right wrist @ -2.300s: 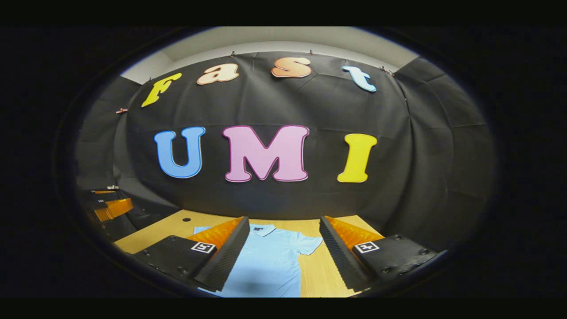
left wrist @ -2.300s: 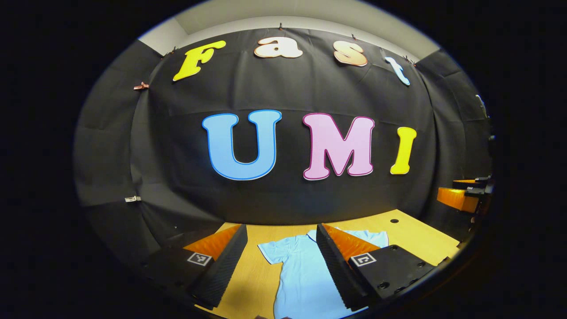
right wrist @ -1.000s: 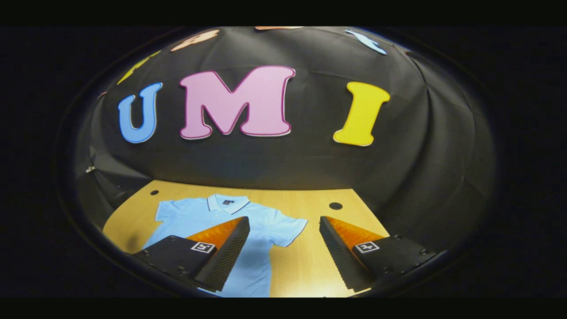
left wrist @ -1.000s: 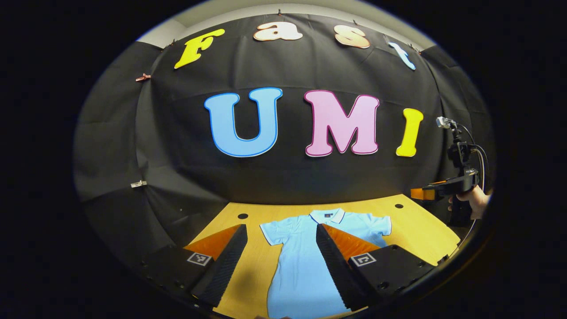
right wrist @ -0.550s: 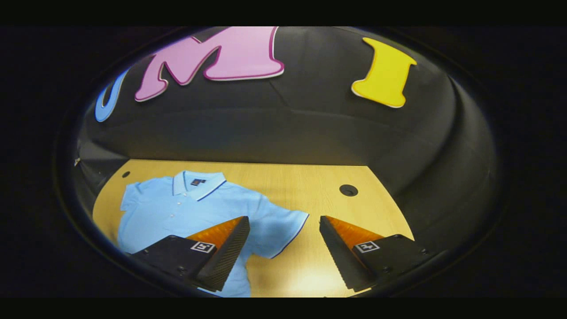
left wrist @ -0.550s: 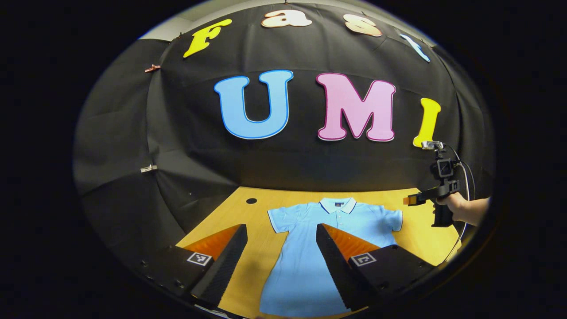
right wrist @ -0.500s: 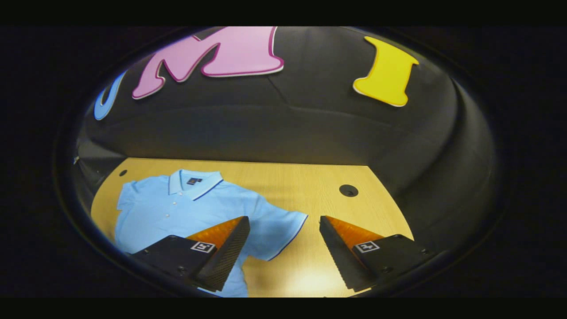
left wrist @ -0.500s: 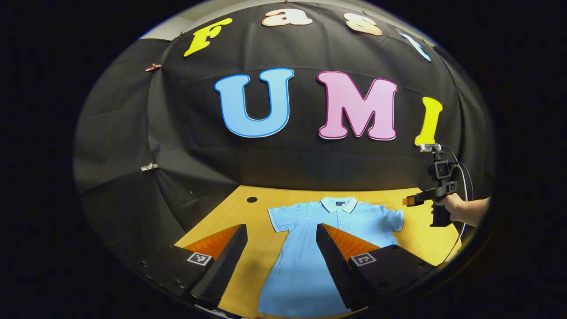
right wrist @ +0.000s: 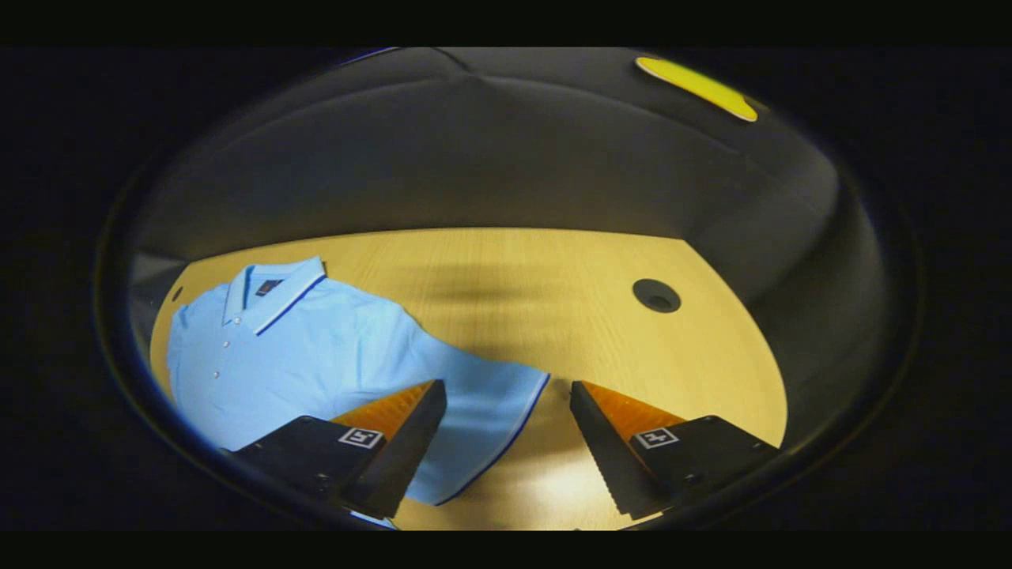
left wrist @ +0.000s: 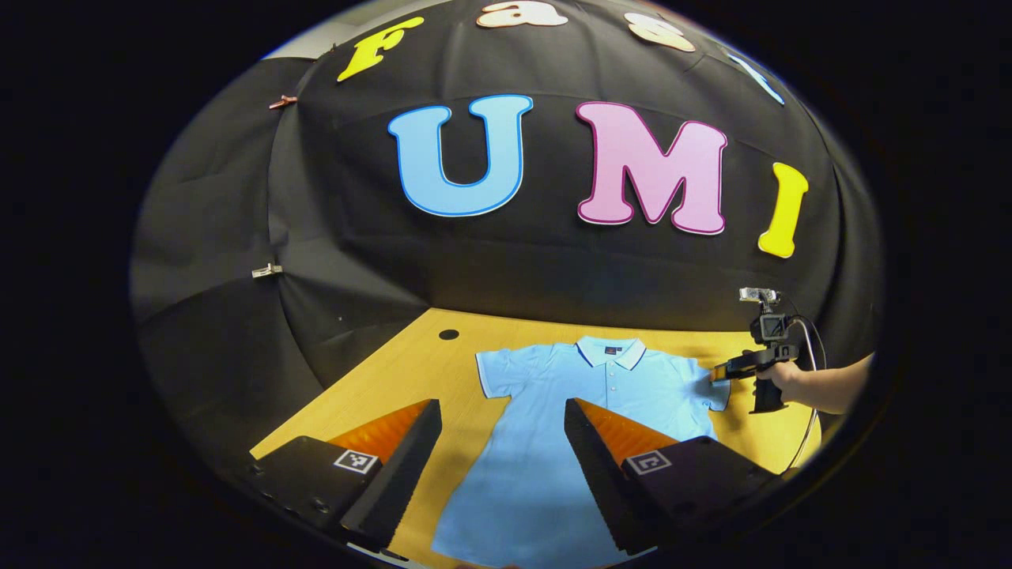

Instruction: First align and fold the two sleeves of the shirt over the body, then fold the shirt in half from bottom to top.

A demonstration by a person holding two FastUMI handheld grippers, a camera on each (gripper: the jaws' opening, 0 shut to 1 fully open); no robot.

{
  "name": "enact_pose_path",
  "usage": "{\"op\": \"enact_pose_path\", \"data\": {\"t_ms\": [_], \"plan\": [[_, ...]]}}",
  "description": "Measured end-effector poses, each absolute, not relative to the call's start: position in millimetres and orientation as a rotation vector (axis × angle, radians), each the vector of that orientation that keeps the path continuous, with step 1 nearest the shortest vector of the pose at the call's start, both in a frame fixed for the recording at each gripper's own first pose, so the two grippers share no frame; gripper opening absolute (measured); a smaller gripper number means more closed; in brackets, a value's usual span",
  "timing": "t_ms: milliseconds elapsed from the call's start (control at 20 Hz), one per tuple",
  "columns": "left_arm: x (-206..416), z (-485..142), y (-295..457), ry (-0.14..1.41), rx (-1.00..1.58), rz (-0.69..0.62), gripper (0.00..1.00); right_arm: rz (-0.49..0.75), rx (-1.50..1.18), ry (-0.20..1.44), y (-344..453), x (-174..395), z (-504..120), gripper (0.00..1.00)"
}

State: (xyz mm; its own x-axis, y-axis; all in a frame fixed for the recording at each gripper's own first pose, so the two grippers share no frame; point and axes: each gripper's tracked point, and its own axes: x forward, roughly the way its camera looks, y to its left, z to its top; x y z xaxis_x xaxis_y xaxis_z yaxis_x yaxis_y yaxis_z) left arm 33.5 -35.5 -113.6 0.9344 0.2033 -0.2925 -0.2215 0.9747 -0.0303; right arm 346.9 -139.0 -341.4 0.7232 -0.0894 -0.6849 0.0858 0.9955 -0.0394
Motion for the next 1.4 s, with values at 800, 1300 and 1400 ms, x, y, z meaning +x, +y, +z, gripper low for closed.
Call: {"op": "enact_pose_path", "data": {"t_ms": [800, 1300, 1400], "plan": [[28, -151, -23, 0.337, -0.111, 0.238, 0.98, -0.008, 0.083, 0.713, -92, 354, -340, 0.05], [26, -154, 21, 0.332, -0.144, 0.264, 0.98, 0.055, 0.002, 0.594, -3, 371, -281, 0.00], [24, -155, 31, 0.329, -0.153, 0.271, 0.98, 0.076, -0.030, 0.596, 24, 371, -283, 0.05]]}}
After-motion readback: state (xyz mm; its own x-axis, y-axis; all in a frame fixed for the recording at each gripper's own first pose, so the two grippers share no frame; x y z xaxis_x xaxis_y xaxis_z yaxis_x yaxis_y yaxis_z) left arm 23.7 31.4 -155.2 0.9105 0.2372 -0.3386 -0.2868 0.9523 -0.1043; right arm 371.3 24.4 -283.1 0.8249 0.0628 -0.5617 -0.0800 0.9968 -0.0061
